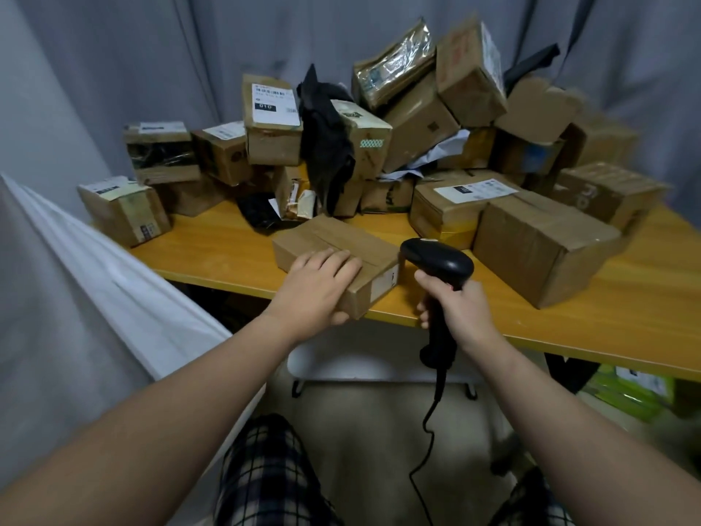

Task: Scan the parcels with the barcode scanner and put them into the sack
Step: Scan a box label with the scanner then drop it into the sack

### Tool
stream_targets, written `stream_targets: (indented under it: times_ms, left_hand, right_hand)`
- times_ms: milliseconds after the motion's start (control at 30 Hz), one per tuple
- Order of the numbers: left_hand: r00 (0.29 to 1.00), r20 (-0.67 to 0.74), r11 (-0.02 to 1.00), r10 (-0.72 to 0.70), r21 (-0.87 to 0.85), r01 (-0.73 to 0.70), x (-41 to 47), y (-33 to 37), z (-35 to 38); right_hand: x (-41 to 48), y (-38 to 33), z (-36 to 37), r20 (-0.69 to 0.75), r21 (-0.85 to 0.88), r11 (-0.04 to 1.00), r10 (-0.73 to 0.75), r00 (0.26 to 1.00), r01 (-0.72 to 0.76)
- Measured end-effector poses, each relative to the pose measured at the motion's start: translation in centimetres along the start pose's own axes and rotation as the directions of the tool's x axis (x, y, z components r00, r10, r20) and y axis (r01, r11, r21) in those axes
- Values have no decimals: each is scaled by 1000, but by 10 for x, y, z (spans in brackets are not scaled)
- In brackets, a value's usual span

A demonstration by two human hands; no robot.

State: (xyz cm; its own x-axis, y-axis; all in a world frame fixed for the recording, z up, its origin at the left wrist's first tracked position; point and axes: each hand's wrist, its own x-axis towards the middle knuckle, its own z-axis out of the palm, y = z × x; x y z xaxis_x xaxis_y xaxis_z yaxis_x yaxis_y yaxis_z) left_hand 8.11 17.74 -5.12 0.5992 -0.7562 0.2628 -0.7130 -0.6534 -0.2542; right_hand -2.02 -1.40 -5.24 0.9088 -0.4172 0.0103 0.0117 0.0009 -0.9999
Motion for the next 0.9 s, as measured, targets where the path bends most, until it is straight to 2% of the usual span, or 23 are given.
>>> stream_targets:
  times_ms: [133,200,233,333,433,567,633,733,900]
  left_hand:
    - [996,-63,995,55,-76,-59,-12,-4,-9]
    - [992,-109,963,-59,-268,28,-14,-7,-23]
    - [980,-135,916,-146,-392,83,-14,-9,-33]
    - [914,-186,711,-361,-688,141,-10,-13,-58]
    - [857,-123,443,-501,-887,132,-1,-20,-65]
    - [742,70,28,-667,-993,118,8,-26,-58]
    - [702,155,-97,-695,-988,121,6,-27,-54]
    - [715,199,-134,-670,-980,147,-1,-28,-51]
    - [775,229,19,-589,-955,297,-18,-29,-50]
  right_hand:
    - [-3,-2,0,7,44,999,-28,1000,27]
    - [-5,-5,-1,-11,102,994,-42,999,43]
    - [-6,-7,-1,-18,121,991,-57,998,59]
    - [-7,-15,2,-9,141,985,-96,995,96]
    - [-7,-24,8,14,162,982,-105,994,102]
    - [-6,-29,13,39,93,989,-118,992,114]
    - [-6,-28,14,57,94,992,-95,994,89]
    - [-6,-24,15,87,121,992,-46,995,35]
    - [-7,-17,21,131,251,960,97,987,-127]
